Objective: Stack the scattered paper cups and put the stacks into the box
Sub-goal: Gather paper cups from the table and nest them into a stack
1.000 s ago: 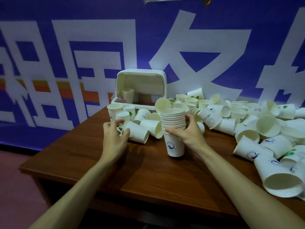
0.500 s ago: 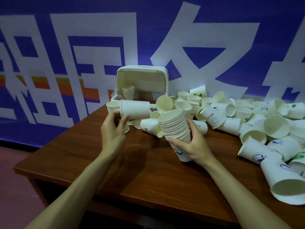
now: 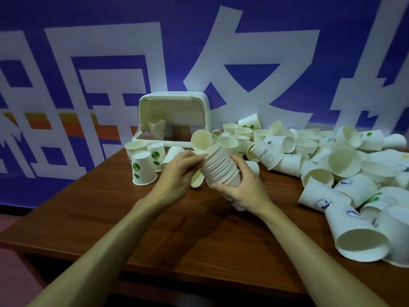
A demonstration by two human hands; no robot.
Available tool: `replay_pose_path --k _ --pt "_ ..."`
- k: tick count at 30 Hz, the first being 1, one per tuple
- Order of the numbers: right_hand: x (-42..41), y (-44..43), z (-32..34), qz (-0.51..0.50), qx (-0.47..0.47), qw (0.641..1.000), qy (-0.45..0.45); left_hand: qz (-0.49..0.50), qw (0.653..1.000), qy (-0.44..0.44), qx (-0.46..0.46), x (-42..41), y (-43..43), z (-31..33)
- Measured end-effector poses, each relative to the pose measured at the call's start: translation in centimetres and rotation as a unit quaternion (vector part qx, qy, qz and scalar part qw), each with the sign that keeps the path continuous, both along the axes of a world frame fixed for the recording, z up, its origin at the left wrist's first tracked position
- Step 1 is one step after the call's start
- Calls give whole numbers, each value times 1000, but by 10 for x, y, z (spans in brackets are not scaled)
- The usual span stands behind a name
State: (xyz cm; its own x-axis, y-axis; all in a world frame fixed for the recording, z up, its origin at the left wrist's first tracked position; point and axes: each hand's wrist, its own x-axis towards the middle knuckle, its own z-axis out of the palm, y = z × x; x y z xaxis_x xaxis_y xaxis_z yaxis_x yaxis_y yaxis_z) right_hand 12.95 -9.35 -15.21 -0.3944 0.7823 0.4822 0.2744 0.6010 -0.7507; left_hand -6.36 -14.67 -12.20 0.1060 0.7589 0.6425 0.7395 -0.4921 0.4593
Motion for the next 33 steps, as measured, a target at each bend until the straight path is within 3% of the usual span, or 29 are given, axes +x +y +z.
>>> replay_pose_path --k 3,5,10,13,16,17,19,22,24,27,29,33 --pt "8 9 9 -11 -10 1000 4 7 993 -117 -26 -8 5 -9" --pt "11 15 14 -32 -29 998 53 88 990 -106 -42 -18 13 -19" --pt "5 21 0 -41 -108 979 165 151 968 112 -166 -32 42 -37" --pt "4 20 -8 -42 -117 976 180 183 948 203 -159 -33 57 -38" --pt "7 21 -8 -30 -99 979 173 214 939 252 -94 -29 62 -37" --pt "8 21 -8 -23 -93 980 172 218 947 222 -83 -27 60 -34" --pt "9 19 -8 -6 -87 982 166 230 967 76 -75 -23 54 -24" --pt "7 14 -8 12 -68 988 138 220 966 -129 -40 -25 44 -9" --pt "5 13 -8 22 -63 989 129 178 946 -267 -42 -24 36 4" --pt "5 12 -6 26 -45 993 110 55 877 -476 -42 -11 24 31" --pt "4 9 -4 21 -28 994 99 -9 857 -515 -34 1 21 46" --pt "4 9 -4 15 -10 996 87 -32 921 -382 -73 23 18 51"
